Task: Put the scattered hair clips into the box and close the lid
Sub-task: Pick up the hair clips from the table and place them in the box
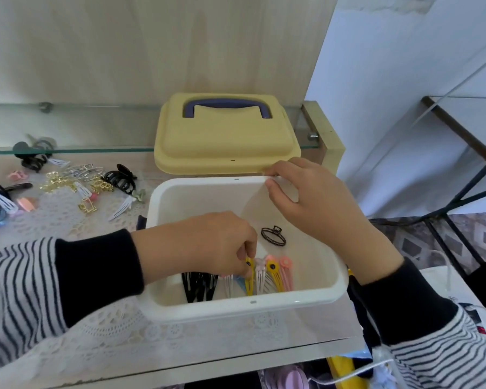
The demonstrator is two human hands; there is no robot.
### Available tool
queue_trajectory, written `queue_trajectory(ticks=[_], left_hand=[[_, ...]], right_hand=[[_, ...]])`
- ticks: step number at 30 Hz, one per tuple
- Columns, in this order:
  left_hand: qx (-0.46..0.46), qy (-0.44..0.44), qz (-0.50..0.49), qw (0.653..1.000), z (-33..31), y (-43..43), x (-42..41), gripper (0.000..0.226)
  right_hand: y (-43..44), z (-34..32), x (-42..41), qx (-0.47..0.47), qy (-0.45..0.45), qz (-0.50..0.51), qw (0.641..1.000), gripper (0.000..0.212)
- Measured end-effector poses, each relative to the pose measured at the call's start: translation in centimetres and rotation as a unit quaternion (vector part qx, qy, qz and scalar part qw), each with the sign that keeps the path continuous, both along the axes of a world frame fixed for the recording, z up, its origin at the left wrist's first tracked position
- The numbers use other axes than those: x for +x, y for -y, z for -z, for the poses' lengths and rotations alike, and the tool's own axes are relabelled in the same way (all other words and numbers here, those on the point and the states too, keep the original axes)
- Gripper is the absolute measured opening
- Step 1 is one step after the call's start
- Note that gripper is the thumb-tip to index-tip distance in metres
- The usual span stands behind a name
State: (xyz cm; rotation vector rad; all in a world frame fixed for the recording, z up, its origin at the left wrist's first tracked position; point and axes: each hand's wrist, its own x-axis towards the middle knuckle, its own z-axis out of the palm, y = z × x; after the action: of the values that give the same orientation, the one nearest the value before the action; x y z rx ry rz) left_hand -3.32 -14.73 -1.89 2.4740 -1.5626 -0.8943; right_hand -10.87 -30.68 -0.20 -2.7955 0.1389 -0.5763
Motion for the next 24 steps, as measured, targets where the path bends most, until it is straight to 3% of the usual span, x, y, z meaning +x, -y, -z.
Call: queue_trajectory(ticks=[5, 11, 14, 17, 24], left_hand=[[-0.014, 0.027, 0.007, 1.0, -1.5, -0.5, 0.0, 0.038], [-0.122, 0.149, 0.003, 0.981, -3.9, -3.3, 0.0, 0.032], [-0.247, 0.216, -0.014, 0.944, -4.3, -5.3, 0.1, 0.031], [-0.354, 0.231, -0.054, 0.905, -4.2, -7.3, 0.2, 0.028], [-0.483, 0.263, -0.196, 0.811, -3.5, -11.6, 0.7, 0.023]], right_hand=[[-0.2, -0.1, -0.1, -0.018, 0.003, 0.005, 1.0, 0.024], [-0.4, -0.9, -0.2, -0.041, -0.003, 0.012, 0.999, 0.023], [-1.0, -1.6, -0.1, -0.049, 0.009, 0.025, 0.998, 0.022], [-2.6, -2.3, 0.1, -0.057, 0.021, 0.031, 0.998, 0.022], [-8.4, -3.8, 0.8, -0.03, 0.057, 0.024, 0.998, 0.024]])
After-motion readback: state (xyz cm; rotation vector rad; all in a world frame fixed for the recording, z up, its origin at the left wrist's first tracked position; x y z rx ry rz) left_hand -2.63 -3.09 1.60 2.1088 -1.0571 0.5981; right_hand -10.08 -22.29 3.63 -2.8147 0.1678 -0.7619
